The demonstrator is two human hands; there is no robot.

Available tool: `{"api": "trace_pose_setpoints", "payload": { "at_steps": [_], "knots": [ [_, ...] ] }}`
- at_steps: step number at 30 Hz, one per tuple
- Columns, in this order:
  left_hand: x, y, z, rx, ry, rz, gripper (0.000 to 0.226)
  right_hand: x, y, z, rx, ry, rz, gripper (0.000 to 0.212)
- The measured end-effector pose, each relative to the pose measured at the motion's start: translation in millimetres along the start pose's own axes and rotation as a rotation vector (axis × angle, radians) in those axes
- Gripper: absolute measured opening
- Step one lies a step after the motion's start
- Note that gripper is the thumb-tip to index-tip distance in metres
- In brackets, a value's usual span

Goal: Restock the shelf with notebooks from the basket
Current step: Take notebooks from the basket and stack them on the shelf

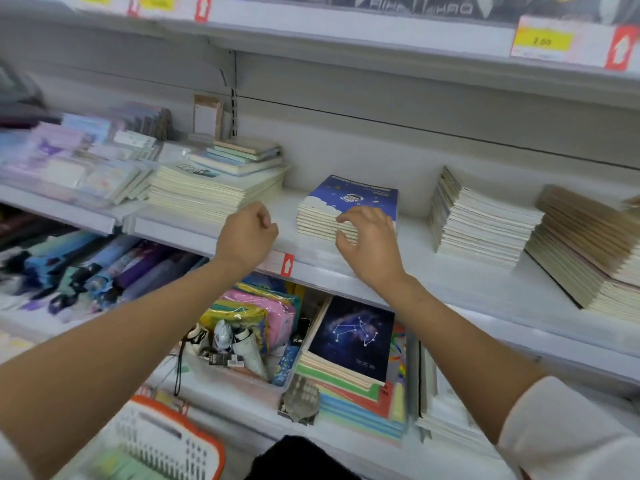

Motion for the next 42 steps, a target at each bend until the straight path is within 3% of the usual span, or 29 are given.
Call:
{"api": "trace_pose_setpoints", "payload": {
  "at_steps": [6, 12, 20, 28, 32, 37, 39, 42],
  "knots": [
    [-88.7, -56.5, -75.8, 0.001, 0.01, -0.292, 0.032, -58.6, -94.7, 52.4, 0.164, -0.241, -0.054, 0.012],
    [-206.0, -130.3, -131.8, -0.043, 0.048, -0.62, 0.032, -149.2, -163.3, 143.7, 0.251, -0.597, 0.025, 0.013],
    [-331.1, -212.3, -168.5, -0.084, 0.121, -0.993, 0.03, -216.8, -185.3, 215.3, 0.072, -1.071, -0.07, 0.011],
    [-467.8, -270.0, -175.0, -0.141, 0.198, -1.409, 0.034, -277.3, -193.1, 259.9, -0.101, -1.283, -0.153, 0.018],
    [-527.3, -285.7, -181.4, -0.152, 0.186, -1.628, 0.012, -322.7, -202.0, 278.7, -0.078, -1.404, -0.13, 0.026],
    [-567.3, -294.3, -184.8, -0.07, 0.169, -1.629, 0.023, -359.3, -199.2, 302.6, -0.056, -1.487, -0.091, 0.028],
    [-569.5, -296.2, -180.9, -0.141, 0.166, -1.634, 0.025, -361.1, -192.1, 311.8, -0.029, -1.492, -0.003, 0.03],
    [-567.1, -303.6, -178.0, -0.3, 0.311, -1.676, 0.038, -358.4, -177.4, 323.1, 0.007, -1.476, 0.146, 0.03]
  ]
}}
Point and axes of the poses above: each hand's wrist, its own x-axis towards the middle knuckle, its own z-axis out of the palm, y = z × x, the point moved 2 cm from there along x, towards the middle knuckle, and after that the axes turned 9 degrees about z, right-handed, at the moved point
